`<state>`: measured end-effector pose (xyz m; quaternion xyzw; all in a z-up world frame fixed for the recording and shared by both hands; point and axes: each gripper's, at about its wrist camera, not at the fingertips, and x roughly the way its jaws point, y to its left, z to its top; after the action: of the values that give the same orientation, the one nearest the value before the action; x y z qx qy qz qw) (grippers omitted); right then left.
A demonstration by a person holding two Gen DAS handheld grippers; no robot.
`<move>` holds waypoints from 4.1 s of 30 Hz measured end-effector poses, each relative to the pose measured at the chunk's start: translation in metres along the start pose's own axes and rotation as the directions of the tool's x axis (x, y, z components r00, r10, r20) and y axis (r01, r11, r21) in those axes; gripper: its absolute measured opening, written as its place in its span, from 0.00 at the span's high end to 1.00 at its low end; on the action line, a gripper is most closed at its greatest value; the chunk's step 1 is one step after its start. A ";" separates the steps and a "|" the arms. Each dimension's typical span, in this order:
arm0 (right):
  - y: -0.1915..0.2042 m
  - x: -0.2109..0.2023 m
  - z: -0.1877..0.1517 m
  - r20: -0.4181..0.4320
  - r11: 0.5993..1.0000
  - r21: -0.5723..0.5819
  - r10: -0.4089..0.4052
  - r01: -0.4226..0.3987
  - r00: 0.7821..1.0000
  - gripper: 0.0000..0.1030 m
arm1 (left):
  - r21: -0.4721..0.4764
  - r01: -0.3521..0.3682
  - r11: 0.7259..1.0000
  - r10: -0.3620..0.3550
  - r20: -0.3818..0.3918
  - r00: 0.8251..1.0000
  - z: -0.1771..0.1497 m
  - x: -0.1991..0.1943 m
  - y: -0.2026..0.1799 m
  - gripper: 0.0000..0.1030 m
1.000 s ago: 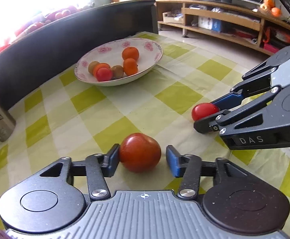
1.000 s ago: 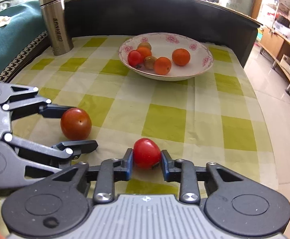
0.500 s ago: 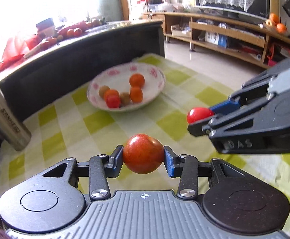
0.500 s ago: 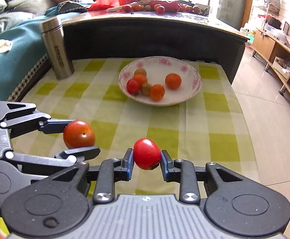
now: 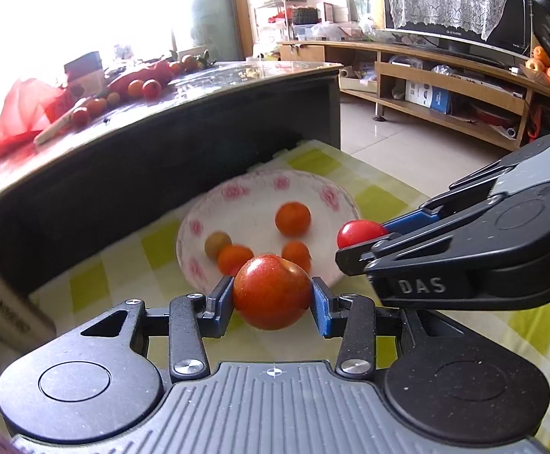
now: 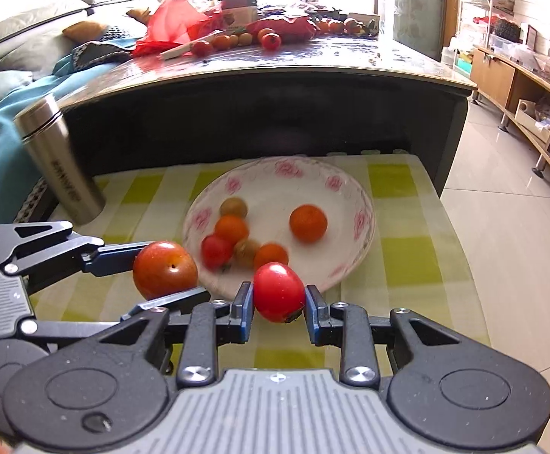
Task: Organize fruits
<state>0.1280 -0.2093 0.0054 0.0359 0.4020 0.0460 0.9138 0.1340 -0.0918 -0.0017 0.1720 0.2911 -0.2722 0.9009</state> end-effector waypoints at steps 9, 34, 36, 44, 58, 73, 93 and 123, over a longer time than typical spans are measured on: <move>-0.024 0.044 0.024 -0.032 0.999 0.050 -0.004 0.005 0.999 0.67 | 0.048 -0.025 0.999 0.026 -0.018 0.999 0.018 0.042 0.006 0.51; -0.044 0.082 0.039 -0.043 0.996 0.093 0.009 -0.005 0.999 0.66 | 0.069 -0.043 0.997 0.045 -0.025 0.999 0.029 0.081 0.017 0.48; -0.043 0.080 0.040 -0.036 0.996 0.092 0.011 -0.007 0.999 0.66 | 0.059 -0.048 0.997 0.050 -0.023 0.999 0.029 0.078 0.020 0.47; -0.039 0.066 0.046 -0.010 0.994 0.107 0.021 -0.019 1.000 0.60 | 0.004 -0.072 0.997 0.072 -0.009 0.997 0.030 0.054 0.034 0.45; -0.033 0.025 0.036 0.012 0.991 0.133 -0.015 0.013 1.000 0.59 | -0.060 -0.069 0.996 0.069 0.002 0.998 0.019 0.012 0.029 0.37; 0.006 -0.039 -0.017 0.038 0.997 0.061 -0.058 0.055 0.998 0.59 | -0.186 -0.084 0.979 0.088 0.017 0.996 -0.022 -0.050 0.022 0.17; 0.032 -0.085 -0.085 -0.002 0.995 0.084 -0.061 0.061 0.998 0.58 | -0.265 -0.147 0.953 0.161 0.031 0.986 -0.071 -0.108 0.006 0.00; 0.044 -0.109 -0.122 -0.020 0.997 0.060 -0.052 0.053 0.998 0.57 | -0.289 -0.185 0.939 0.182 -0.037 0.983 -0.097 -0.129 -0.014 0.00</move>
<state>-0.0381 -0.1741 0.0075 0.0523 0.4125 0.0101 0.9094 -0.0045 -0.0071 0.0012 0.0652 0.3153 -0.1406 0.9362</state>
